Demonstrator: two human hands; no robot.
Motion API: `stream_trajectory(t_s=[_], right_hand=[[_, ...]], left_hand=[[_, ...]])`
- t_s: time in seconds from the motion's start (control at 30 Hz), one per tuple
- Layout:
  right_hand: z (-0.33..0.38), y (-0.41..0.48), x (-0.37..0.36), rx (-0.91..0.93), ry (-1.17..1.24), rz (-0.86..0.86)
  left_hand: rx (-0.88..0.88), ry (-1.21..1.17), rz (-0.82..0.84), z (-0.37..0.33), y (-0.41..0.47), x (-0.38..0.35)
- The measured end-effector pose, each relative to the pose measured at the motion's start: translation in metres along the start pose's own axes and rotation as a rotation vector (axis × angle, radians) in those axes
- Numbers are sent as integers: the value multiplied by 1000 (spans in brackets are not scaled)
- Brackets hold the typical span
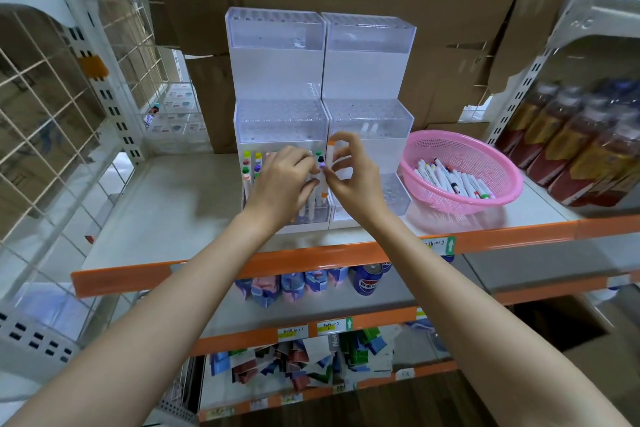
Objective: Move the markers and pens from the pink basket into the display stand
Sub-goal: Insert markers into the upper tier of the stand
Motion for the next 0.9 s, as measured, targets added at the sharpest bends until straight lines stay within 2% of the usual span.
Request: stream_trajectory(t_s=[0.23,0.53,0.73,0.9], right_hand=[[-1,-4,-2,-13,20,13],[-2,-9,-6,-13,16,15],[-4,-17,-11,-35,-18,109],[-6,-19,-9,-40,-56,113]], left_hand=[[43,50,60,8,-12,0],[-4,159,115,24,-22,0],[18,155,139,25,-22,-1],[21,147,149,26,-23,-2]])
Point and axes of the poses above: each hand's wrist, its own y-axis towards the middle knuckle, its own x-axis out of the back of the hand, z = x × y, the point moved 4 cm from there along y, towards the middle knuckle, and after that the axes turned 14 degrees about x, right-handed, at the moved point
